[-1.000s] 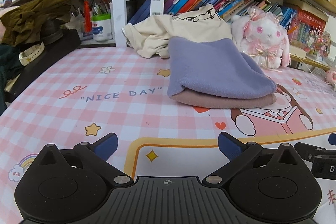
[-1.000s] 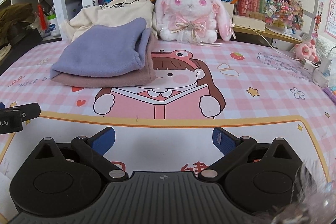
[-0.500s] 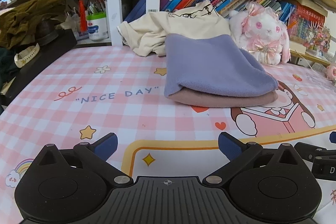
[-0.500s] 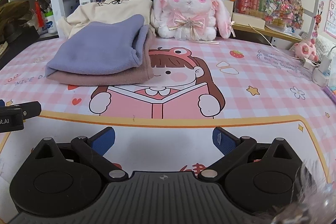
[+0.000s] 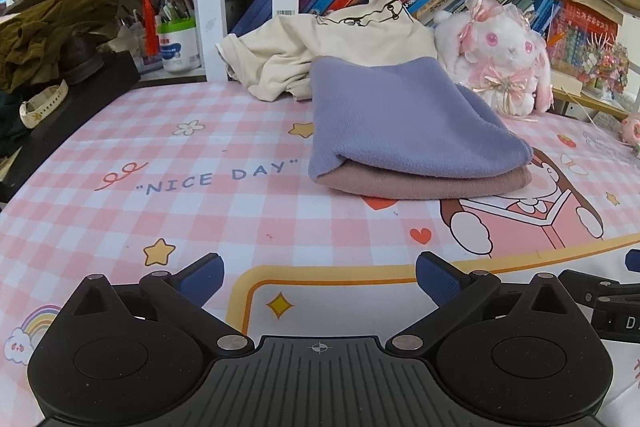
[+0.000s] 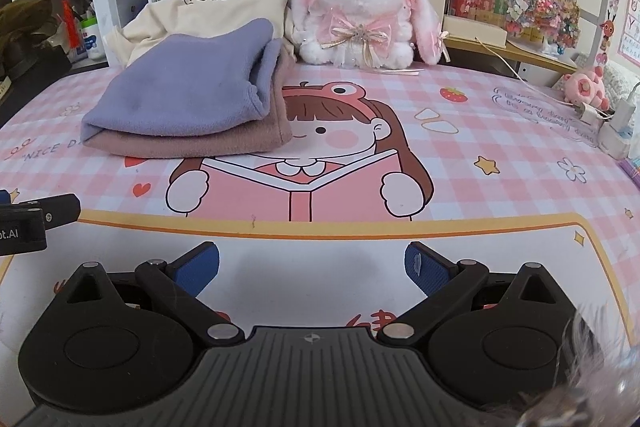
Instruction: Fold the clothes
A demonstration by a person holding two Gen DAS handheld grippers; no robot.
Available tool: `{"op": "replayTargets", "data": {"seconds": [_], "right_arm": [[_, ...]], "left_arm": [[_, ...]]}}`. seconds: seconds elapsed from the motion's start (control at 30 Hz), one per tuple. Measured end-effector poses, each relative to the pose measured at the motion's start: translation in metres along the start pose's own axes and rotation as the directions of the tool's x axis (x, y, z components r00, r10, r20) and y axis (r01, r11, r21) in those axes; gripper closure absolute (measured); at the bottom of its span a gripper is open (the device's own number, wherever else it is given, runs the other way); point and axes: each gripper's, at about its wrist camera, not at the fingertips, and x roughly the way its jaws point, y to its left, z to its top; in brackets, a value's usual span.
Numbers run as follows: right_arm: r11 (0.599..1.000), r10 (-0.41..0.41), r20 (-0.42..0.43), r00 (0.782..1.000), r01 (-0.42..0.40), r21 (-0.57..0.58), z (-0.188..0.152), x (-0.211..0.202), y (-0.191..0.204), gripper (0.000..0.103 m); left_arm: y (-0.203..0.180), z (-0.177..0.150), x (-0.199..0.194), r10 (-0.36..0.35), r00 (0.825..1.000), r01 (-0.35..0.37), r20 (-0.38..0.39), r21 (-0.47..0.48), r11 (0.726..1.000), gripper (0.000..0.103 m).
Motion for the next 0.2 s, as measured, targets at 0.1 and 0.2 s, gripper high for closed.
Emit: {"op": "replayTargets", "data": {"seconds": [0.1,0.2], "right_arm": [[1.0,0.0,-0.004,1.0,0.0,0.002,-0.0002,0.0012,0.0002,0.003],[1.0,0.0,-0.007,1.0,0.0,0.002,-0.0003,0.0025,0.0005,0.003]], "left_arm": [[0.0005,0.0001,0.0002,-0.005,1.0,0.005,0.002,0.001,1.0,0.0],[0.0022,0.0003,-0.0001,-0.019,1.0,0.019,0.008,-0.006,1.0,0.0]]}}
